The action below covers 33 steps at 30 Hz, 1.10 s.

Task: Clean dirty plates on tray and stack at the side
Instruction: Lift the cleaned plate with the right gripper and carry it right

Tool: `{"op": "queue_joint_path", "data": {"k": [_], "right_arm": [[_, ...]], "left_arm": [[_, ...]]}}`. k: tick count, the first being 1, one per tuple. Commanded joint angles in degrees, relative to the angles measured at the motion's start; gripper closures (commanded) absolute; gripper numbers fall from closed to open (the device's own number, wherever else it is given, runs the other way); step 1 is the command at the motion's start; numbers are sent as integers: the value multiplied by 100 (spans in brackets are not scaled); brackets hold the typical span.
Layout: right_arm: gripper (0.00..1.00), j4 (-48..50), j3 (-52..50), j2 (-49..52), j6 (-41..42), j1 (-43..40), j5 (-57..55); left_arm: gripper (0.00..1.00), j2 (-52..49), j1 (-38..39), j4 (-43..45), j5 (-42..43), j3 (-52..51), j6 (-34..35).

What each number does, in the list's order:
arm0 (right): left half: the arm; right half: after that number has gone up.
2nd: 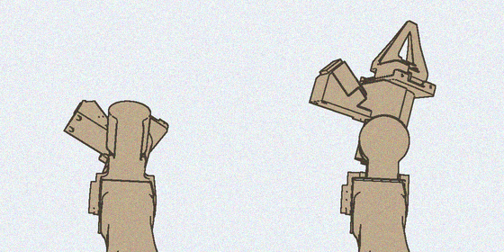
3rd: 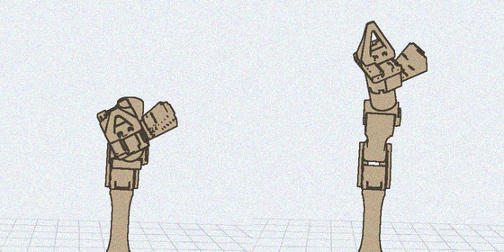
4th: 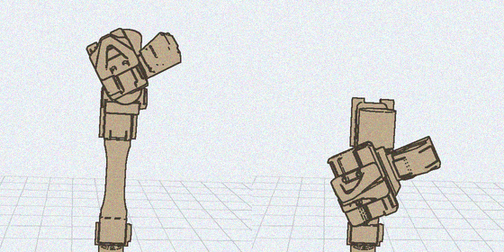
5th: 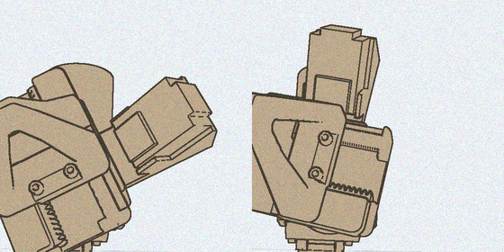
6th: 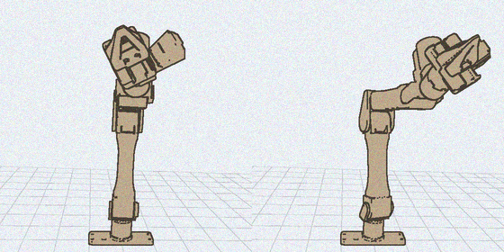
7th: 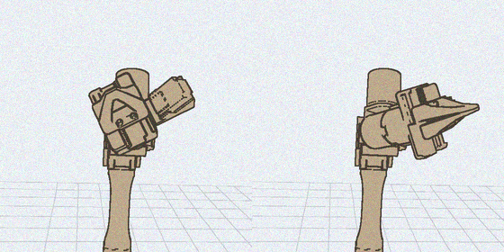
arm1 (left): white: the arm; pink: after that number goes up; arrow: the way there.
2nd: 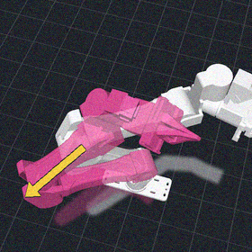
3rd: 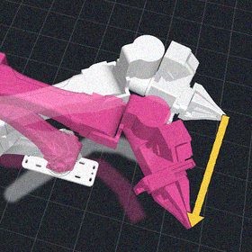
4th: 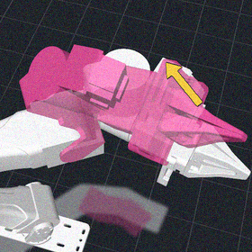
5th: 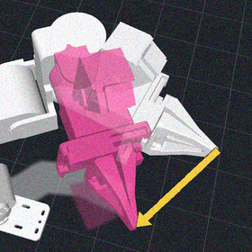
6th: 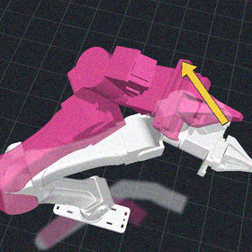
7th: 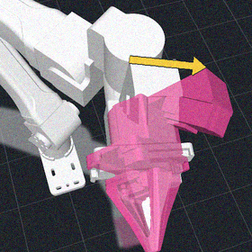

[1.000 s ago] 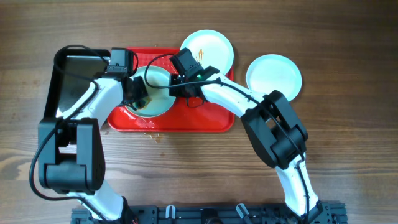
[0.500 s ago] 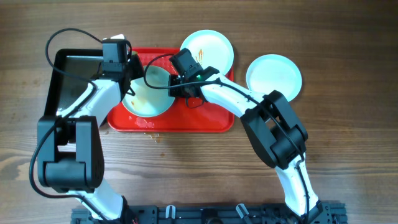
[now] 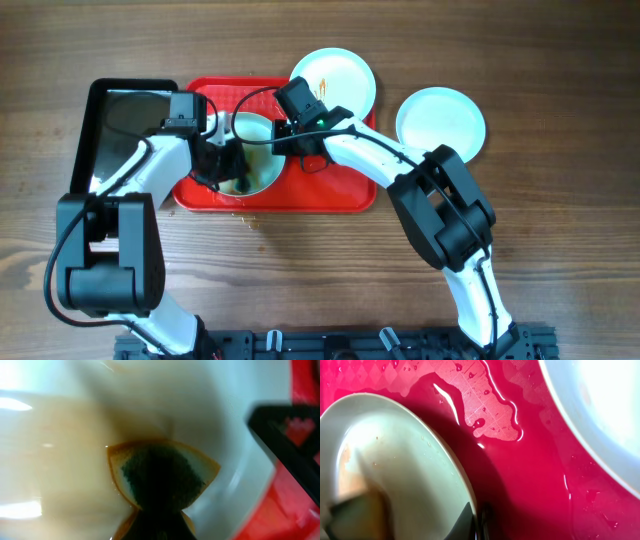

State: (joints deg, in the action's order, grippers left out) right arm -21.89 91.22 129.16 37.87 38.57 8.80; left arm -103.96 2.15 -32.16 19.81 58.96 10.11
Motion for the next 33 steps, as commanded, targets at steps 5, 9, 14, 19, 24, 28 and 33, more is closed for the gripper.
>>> {"op": "queue_joint_path", "data": {"k": [5, 9, 14, 19, 24, 28, 33], "right_arm": [[96, -52, -160, 254, 118, -7, -146], [96, -50, -160, 254, 114, -7, -129], [96, -66, -160, 254, 111, -7, -129], [63, -66, -173, 264, 120, 9, -127], [95, 9, -243, 275, 109, 195, -133], [96, -203, -181, 90, -92, 90, -129], [96, -538, -142, -1152, -1419, -205, -710]], "left_arm": [[96, -179, 83, 789, -1145, -197, 743], [96, -138, 85, 1532, -3309, -133, 1438], [96, 483, 85, 1113, -3460, 846, 1438], [96, 1270, 83, -649, -3158, 1508, 1436], [96, 1209, -227, -1698, -2909, 1486, 1436], [96, 1209, -748, -1805, -2232, 1486, 1436], [96, 1209, -920, -1851, -2218, 1486, 1436]]}}
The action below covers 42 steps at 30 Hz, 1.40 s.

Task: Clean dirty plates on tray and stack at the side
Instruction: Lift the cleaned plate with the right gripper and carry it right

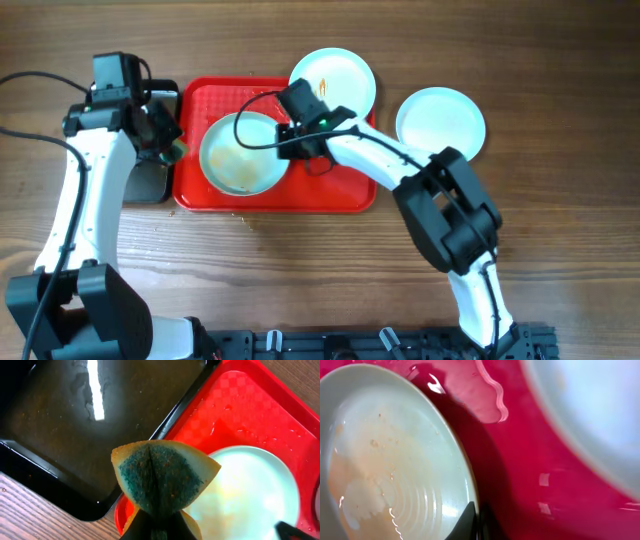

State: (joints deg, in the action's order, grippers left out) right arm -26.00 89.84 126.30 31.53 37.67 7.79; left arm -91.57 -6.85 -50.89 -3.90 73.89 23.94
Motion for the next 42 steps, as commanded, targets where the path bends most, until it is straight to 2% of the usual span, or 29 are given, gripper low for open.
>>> {"op": "queue_joint_path", "data": {"k": [1, 4, 8, 11, 13, 16, 18, 21, 25, 27, 28, 29, 31, 34, 39, 42], "right_arm": [[96, -216, -4, -1082, -986, -92, -990], [96, -332, -4, -1556, -1486, 162, -2524], [96, -319, -4, -1790, -2144, 925, -5646], [96, -138, -7, -1790, -2277, 1416, -7458], [96, 90, -7, -1790, -2463, 1598, -7941], [96, 520, -7, -1790, -2999, 1692, -8004], [96, 584, -7, -1790, -3053, 1690, -7973], [96, 234, -13, -1790, -2975, 1690, -6966], [96, -586, -13, -1808, -1906, 1375, -5066], [86, -933, -11, -1853, -1725, 981, -3897], [79, -1222, -11, -1853, -1580, 577, -2765], [74, -1338, -24, -1851, -1537, 330, -2111], [70, -1495, -46, -1759, -1458, -444, -719], [68, -1259, -46, -1305, -1458, -1132, -68], [64, -1233, -46, -459, -1375, -1113, 907], [63, -1226, -46, -321, -1032, -1117, 1025]], "left_arm": [[96, -31, -20, 37, 155, -7, 55], [96, -33, -20, 46, 155, -7, 55], [96, -33, -20, 48, 157, -7, 55], [96, -33, -20, 48, 201, -7, 55], [96, -33, -20, 50, 243, -7, 55], [96, -33, -20, 50, 240, -7, 52], [96, -33, -20, 55, 240, -7, 52], [96, -33, -20, 61, 240, -7, 52], [96, -33, -20, 70, 240, -7, 52], [96, -33, -20, 79, 240, -7, 52], [96, -33, -20, 90, 240, -7, 52], [96, -33, -20, 92, 240, -7, 52], [96, -33, -20, 90, 243, -7, 52], [96, -33, -20, 90, 243, -7, 55], [96, -33, -20, 90, 243, -7, 55], [96, -33, -20, 90, 240, -7, 55]]}}
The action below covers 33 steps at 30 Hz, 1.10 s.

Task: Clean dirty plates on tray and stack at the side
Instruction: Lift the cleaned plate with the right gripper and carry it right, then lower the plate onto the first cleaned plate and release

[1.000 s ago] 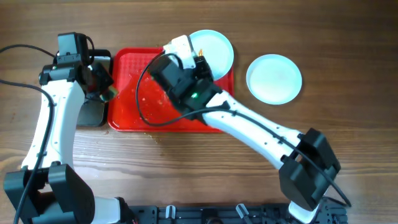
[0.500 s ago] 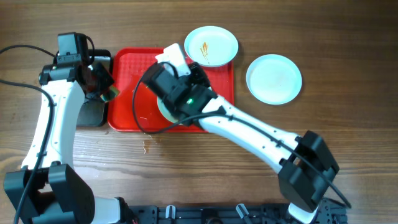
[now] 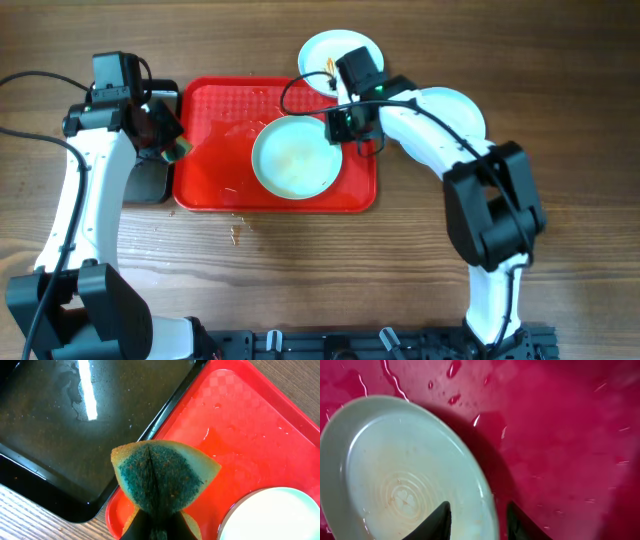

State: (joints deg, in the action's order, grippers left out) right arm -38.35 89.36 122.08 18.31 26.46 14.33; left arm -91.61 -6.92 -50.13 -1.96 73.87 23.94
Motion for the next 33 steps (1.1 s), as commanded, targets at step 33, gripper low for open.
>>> {"op": "queue_joint_path", "data": {"k": [33], "right_arm": [[96, -625, 74, -2887, -457, 531, -5495]], "left_arm": [[96, -28, -13, 20, 46, -4, 55]]}}
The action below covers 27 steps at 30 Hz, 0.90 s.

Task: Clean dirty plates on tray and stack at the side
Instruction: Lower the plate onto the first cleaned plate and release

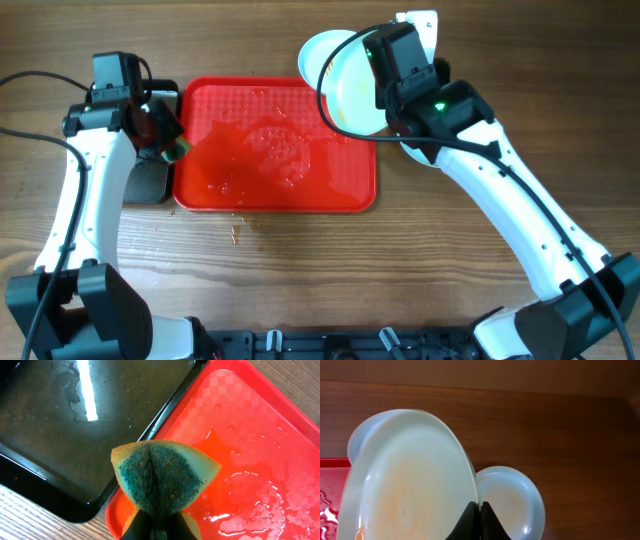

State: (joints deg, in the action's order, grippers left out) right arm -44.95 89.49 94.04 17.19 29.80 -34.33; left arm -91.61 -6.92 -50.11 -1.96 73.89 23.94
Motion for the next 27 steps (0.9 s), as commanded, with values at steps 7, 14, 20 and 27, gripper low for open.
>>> {"op": "queue_joint_path", "data": {"k": [7, 14, 20, 27], "right_arm": [[96, -72, -68, -74, -181, 431, 844], [59, -966, -103, 70, 831, -1368, 3180], [55, -1416, -542, 1488, 138, -1818, 5184], [55, -1276, -566, 2284, 74, -1770, 5287]], "left_arm": [[96, -28, -13, 17, 46, -7, 55], [96, -28, -13, 35, 46, -7, 55], [96, -28, -13, 57, 46, -7, 55], [96, -28, -13, 61, 46, -7, 55]]}}
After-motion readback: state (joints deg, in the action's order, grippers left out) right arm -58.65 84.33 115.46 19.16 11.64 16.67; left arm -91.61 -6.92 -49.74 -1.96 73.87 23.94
